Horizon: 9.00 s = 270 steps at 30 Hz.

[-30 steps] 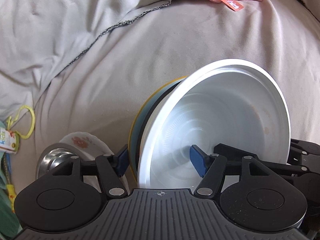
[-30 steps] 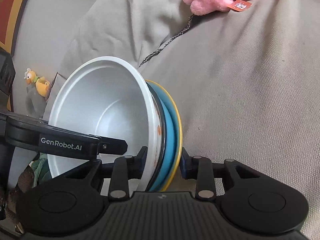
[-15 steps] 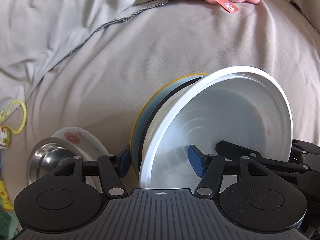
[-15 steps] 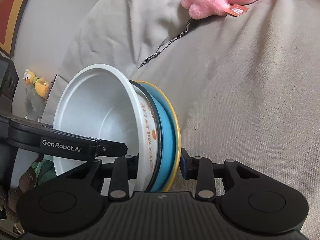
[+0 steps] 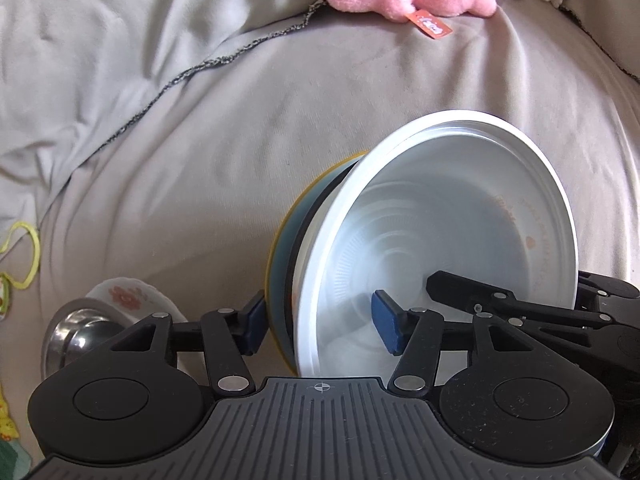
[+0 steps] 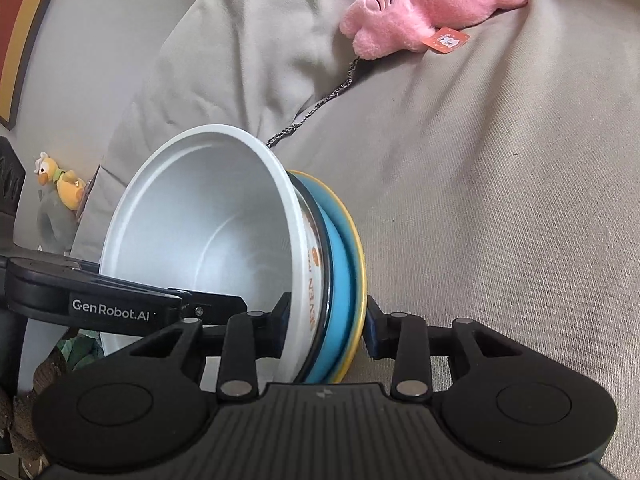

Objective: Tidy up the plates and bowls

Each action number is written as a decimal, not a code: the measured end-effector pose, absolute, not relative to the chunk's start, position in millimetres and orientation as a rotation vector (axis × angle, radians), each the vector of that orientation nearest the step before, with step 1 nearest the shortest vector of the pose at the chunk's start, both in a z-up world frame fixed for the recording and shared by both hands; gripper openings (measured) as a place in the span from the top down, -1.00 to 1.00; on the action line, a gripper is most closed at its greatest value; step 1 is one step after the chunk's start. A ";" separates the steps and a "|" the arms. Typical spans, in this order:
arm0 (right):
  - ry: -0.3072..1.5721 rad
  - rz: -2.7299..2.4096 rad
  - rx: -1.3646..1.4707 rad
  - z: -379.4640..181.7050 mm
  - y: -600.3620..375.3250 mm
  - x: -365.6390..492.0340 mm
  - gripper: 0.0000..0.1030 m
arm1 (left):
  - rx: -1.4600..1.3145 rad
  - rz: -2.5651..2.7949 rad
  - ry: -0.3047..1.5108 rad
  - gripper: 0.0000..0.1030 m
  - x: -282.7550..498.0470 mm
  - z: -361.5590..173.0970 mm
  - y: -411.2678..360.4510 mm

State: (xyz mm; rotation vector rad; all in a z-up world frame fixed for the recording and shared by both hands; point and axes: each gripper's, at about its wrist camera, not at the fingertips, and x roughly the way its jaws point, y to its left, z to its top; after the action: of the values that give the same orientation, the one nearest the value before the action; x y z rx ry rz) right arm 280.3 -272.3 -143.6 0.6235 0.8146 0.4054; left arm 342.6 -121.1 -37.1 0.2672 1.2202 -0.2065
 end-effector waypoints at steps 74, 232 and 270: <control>0.997 0.394 0.582 -126.8 -260.0 320.8 0.10 | 0.240 -0.152 1.154 0.00 346.8 -38.7 -117.8; 1.074 0.459 0.083 -48.4 -31.3 306.2 0.06 | -0.103 -0.032 1.017 0.01 247.7 -12.2 162.7; 0.538 0.389 0.061 -90.0 -103.4 41.7 -0.51 | -0.356 -0.130 0.458 0.74 -20.7 -83.1 64.0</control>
State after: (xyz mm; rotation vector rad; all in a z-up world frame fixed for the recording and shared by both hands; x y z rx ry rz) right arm 41.7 -103.4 -90.0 0.0610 0.5380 0.3889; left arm -20.7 64.0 -83.1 -0.3561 0.4585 -0.1296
